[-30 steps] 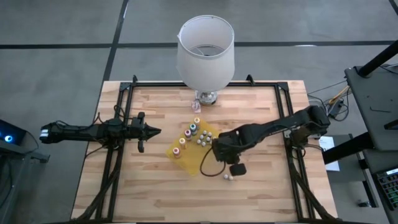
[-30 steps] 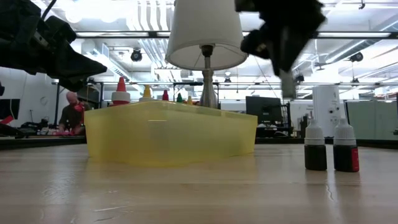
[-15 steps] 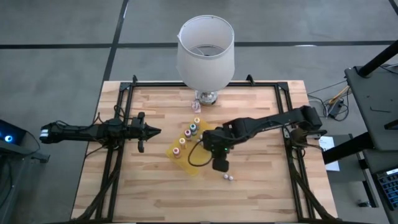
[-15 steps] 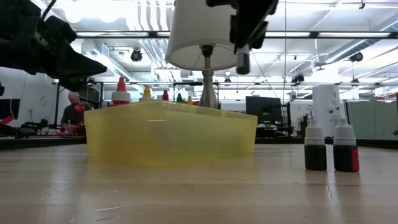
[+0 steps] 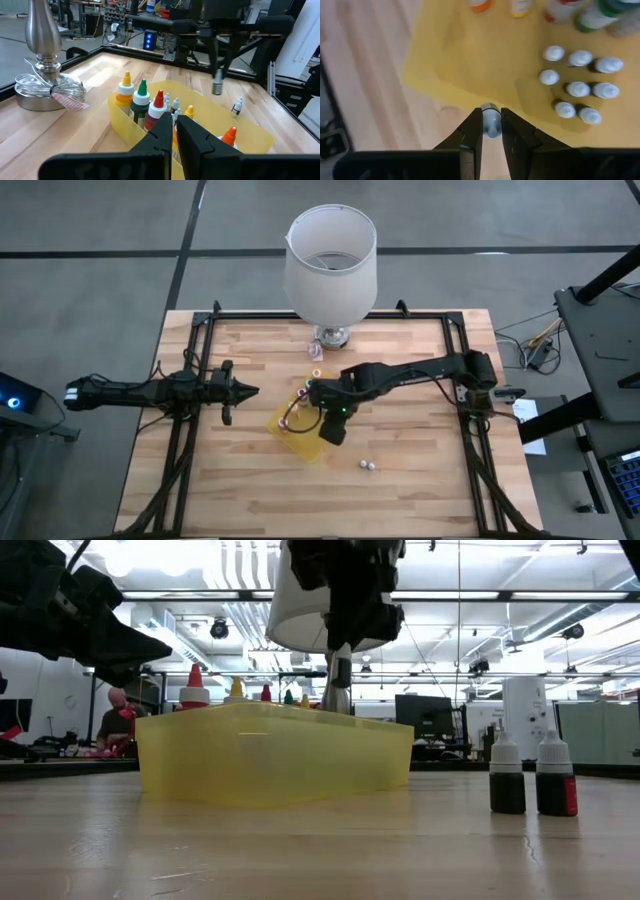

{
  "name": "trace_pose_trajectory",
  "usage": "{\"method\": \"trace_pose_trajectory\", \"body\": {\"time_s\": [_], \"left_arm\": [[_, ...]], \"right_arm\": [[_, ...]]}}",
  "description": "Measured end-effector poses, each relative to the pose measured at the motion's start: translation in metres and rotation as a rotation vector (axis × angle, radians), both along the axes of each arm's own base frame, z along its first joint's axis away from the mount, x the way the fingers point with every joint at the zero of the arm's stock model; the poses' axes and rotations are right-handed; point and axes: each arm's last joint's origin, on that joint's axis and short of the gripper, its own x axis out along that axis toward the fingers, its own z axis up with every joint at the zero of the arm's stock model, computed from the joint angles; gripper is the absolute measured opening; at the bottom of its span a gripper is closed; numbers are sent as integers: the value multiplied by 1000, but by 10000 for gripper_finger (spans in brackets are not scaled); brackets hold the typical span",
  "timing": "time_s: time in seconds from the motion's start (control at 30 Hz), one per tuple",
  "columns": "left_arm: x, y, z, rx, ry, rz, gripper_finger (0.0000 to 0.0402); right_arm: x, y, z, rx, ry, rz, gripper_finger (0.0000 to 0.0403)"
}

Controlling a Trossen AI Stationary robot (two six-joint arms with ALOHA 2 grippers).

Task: Pick & Place food coloring
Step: Put the small green food coloring bottle into the yellow bin

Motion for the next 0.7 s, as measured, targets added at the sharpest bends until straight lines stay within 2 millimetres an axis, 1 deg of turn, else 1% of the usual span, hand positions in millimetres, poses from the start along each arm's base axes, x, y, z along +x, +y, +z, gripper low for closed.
{"method": "trace_pose_trajectory", "body": {"time_s": [0.2,0.33,0.53,0.7], "left_arm": [[0,0,0,0,0,0,0],[0,0,0,0,0,0,0],[0,0,0,0,-1,0,0],[0,0,0,0,-1,0,0]], "right_arm": [[4,-8,-13,-16,47,-156,49],[6,-10,-20,-27,69,-227,49],[5,-12,-23,-89,68,-265,49],[5,-13,-25,-94,74,-264,49]]}}
